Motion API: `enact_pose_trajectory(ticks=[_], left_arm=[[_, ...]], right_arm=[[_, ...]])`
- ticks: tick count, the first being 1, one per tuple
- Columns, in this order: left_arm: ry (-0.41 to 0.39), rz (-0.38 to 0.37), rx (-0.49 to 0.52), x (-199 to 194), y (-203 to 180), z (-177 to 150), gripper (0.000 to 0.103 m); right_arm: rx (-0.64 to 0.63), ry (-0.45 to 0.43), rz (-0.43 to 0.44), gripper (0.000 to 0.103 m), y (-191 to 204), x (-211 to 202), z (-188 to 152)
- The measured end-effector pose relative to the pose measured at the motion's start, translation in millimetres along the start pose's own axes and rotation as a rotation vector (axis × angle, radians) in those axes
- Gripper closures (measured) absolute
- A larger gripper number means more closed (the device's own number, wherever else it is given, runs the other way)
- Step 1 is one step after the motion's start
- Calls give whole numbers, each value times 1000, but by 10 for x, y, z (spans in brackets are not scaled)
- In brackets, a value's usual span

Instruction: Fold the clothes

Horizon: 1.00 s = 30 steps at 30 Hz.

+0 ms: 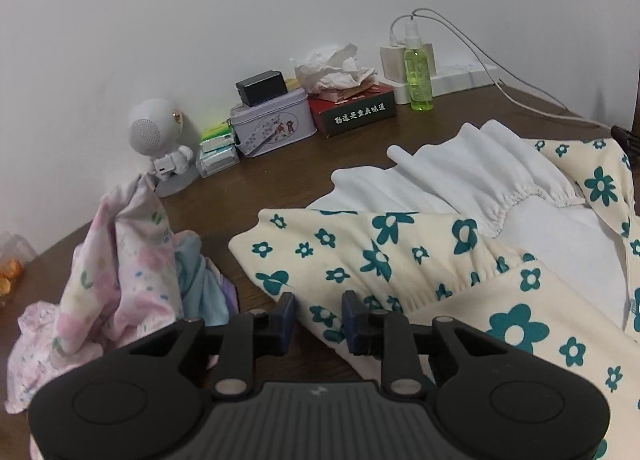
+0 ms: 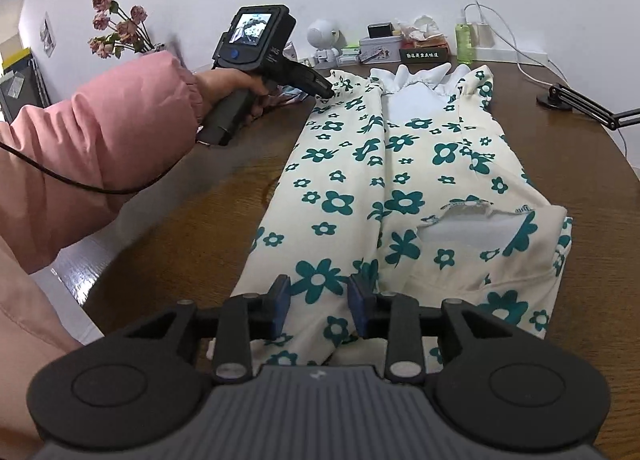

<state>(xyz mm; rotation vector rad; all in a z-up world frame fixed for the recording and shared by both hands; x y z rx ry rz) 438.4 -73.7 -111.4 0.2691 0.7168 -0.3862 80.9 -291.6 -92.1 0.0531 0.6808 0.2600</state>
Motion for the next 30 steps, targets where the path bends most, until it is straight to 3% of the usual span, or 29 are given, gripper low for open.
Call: enact_pose_trajectory(ticks=[1,2,3,5,6,9,13,16,21,26,30], left_arm=[[1,7,9,-29,-9,11,71],[-22,6,8,-114,-31,38,58],[-45,5,8,-198,-52,65,49],[-112,-22,-30,-448,-107,131,13],[-149,-42,-63,-601,-144,156,9],[-208,-120,-143,-973,-291,200,6],[-204,-256,-249,-1369,-574,73,1],[-133,-337,-192,-1486,-891,-93,1],[-110,-357,-118,-1584,-1211,-215,1],[-100,-356,-124,-1538,-1321,-135,1],[-77,-349,-141,-1401,-1394,40,2]], right_arm=[[11,-2,2,70,-11,-17,9],[22,-5,4,68,-22,-34,18],[34,-7,6,61,-32,-51,27],[56,-12,10,45,-54,-85,45],[67,-15,12,36,-65,-102,54],[107,-35,-5,19,-128,-236,109],[121,-47,-78,1,-213,-353,96],[156,-35,-119,1,-328,-381,18],[226,-10,-181,1,-577,-372,-139],[302,12,-201,2,-918,-297,-241],[314,56,-189,24,-1135,-61,-257]])
Point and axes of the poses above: each gripper's, at about its wrist camera, not at the fingertips, and x roughly the way its jaws point, y to its left, z to its top, the point moved 10 cm from there along x, roughly the way its jaws point, and after that the axes turned 15 degrees about -z, right-handed, at the moved point
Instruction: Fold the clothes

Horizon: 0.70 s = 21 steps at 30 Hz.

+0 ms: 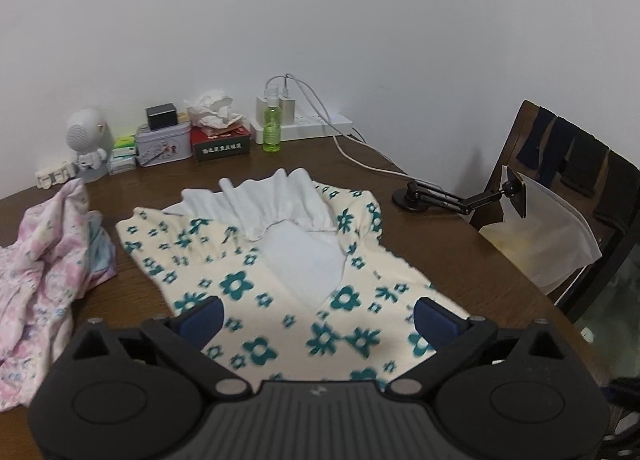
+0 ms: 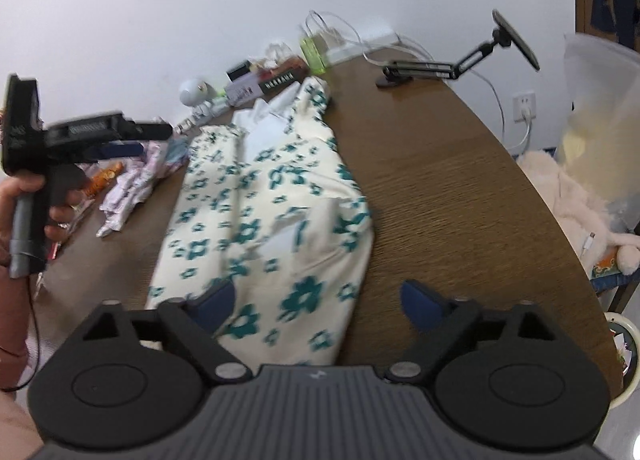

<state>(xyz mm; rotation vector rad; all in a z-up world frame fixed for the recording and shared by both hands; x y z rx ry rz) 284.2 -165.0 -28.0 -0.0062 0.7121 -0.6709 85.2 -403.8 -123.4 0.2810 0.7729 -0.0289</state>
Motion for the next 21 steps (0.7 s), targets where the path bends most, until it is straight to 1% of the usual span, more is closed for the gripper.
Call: enact_pose_trajectory(ticks=[2,4,5,6,7,8,9,11,12,13,14,16,19,21], left_arm=[[11,27,-4,120,-12,103,5],[20,62,-19,249,-2,214,10],[29,54,-32,341,-24,278,12],[38,45,-45,433,-46,343,13],[48,37,-59,525,-68,407,15],[57,29,-72,617,-91,472,17],[67,30,-63,724,-134,547,18],[85,58,8,979,-267,698,25],[101,89,59,1125,-324,745,28],[116,120,110,1271,-381,794,34],[139,165,140,1436,-397,806,36],[179,247,186,1751,-410,816,36],[237,329,236,2137,-389,740,35],[271,384,253,2284,-308,684,35]], right_arm=[[-28,-14,4,28,-18,111,58],[-61,-27,-3,42,-10,175,100],[-73,-30,-1,45,2,199,108],[-75,-28,12,59,20,216,103],[-69,-23,25,76,35,228,95],[-63,-17,39,82,51,240,87],[-59,-16,48,89,61,247,81],[-53,-25,54,92,67,247,72],[-50,-29,57,93,70,247,67],[-47,-34,60,95,73,246,62],[-44,-38,63,95,76,246,58],[-44,-44,63,95,79,244,54],[-57,-52,58,95,89,238,53],[-65,-55,57,95,98,227,59]])
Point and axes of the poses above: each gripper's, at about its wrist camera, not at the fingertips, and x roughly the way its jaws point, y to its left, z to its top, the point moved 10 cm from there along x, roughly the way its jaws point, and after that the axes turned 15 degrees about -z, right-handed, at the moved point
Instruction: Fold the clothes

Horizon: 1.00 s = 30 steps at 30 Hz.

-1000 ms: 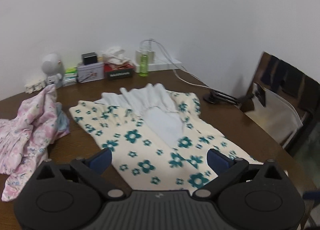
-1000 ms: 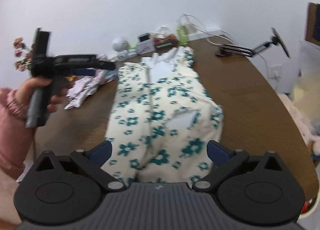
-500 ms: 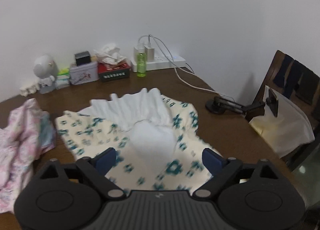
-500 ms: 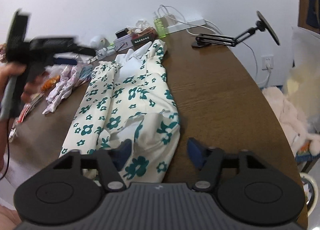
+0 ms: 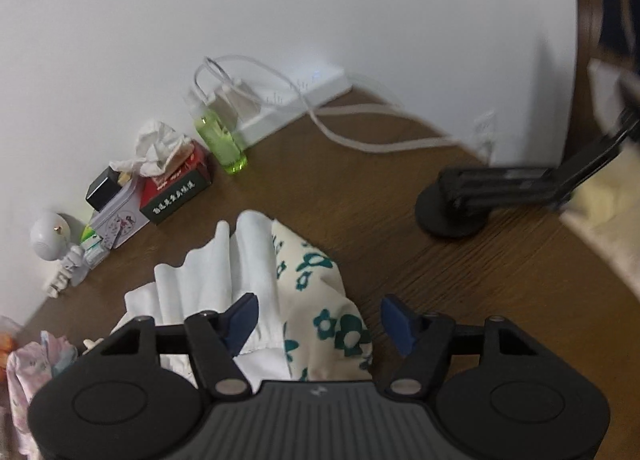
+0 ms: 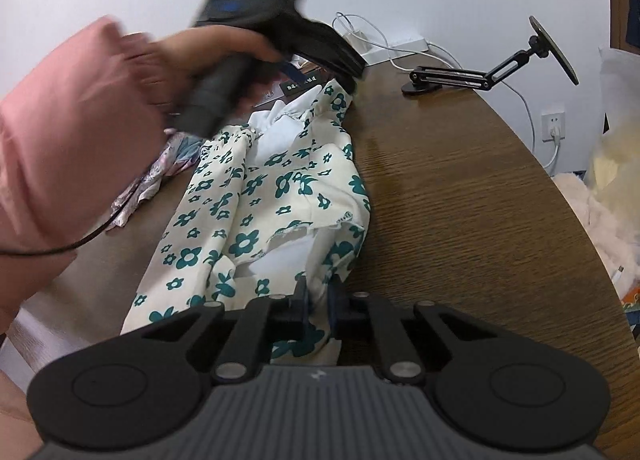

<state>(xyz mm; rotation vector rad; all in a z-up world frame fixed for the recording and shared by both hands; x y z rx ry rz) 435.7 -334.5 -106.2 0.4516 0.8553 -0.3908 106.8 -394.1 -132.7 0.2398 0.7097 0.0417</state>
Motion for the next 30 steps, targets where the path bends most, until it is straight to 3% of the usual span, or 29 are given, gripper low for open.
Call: enact_pose_trajectory(ticks=[3,4,5,7,10,14,17,20,24,27,30], left_arm=[[39,87,8,194,64,-26,46],[38,86,-8,217,90,-21,57],[37,84,-25,239,116,-16,77],[18,10,-91,229,165,-1,97],[-41,-71,-160,107,281,43,98],[-171,-270,-304,-325,615,58,99],[-294,-405,-432,-797,1003,-100,99],[-403,-501,-590,-1189,1464,-482,99],[-494,-527,-742,-1362,1934,-1136,98],[-447,-501,-857,-1088,2104,-1649,98],[-410,-502,-922,-806,2181,-1956,97]], right_arm=[[-12,-4,-1,95,15,-15,11],[-16,-5,-1,95,20,-21,15],[-20,-6,-2,95,25,-26,19],[-28,-8,-2,95,35,-36,26],[-39,-12,-3,96,49,-51,37],[-105,-61,12,97,191,-203,155],[-243,-127,33,97,469,-408,259],[-432,-167,83,97,885,-599,246],[-649,-132,138,97,1341,-613,43],[-741,-22,149,97,1518,-384,-255],[-803,91,136,97,1623,-142,-544]])
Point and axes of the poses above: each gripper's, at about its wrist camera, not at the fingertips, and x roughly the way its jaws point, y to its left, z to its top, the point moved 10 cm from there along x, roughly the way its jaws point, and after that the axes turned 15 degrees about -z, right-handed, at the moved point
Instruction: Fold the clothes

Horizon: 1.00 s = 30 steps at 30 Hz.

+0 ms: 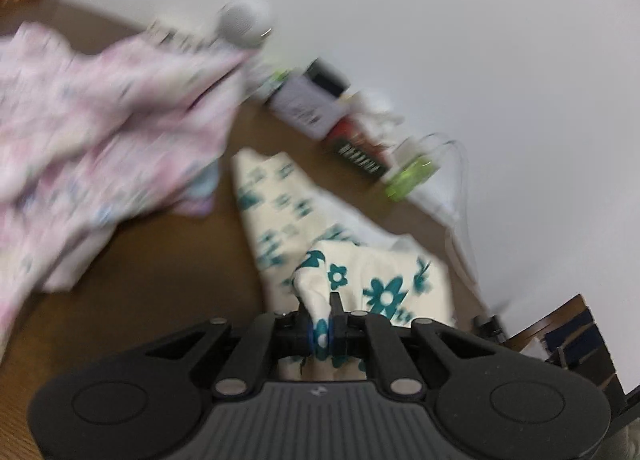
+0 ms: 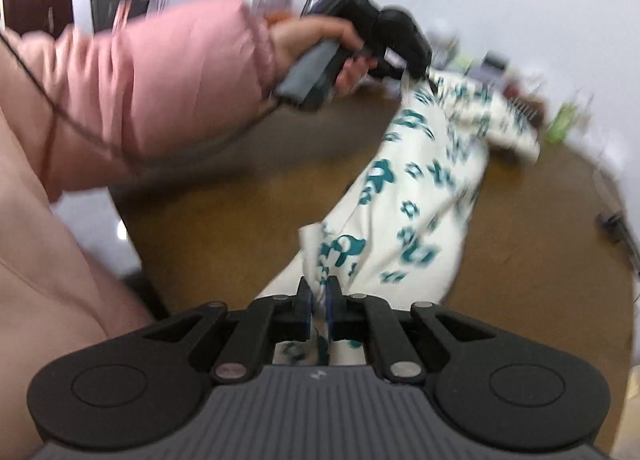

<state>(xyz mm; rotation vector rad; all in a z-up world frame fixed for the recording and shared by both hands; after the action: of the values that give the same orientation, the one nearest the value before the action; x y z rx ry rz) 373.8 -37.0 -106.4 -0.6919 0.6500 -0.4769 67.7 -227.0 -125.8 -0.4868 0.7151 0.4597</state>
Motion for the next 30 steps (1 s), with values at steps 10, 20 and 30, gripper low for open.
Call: enact_pose_trajectory(ticks=[10,20,30], left_arm=[[-13,-61,75,253,-134,18,95],[0,-22,121,396,-106,-49,92],[37,98,652,198,-909,88,16]], right_arm=[[168,57,44,75,-98,-62,8],[338,6,55,72,-265,-62,67],[418,-6,50,75,-294,123,-40]])
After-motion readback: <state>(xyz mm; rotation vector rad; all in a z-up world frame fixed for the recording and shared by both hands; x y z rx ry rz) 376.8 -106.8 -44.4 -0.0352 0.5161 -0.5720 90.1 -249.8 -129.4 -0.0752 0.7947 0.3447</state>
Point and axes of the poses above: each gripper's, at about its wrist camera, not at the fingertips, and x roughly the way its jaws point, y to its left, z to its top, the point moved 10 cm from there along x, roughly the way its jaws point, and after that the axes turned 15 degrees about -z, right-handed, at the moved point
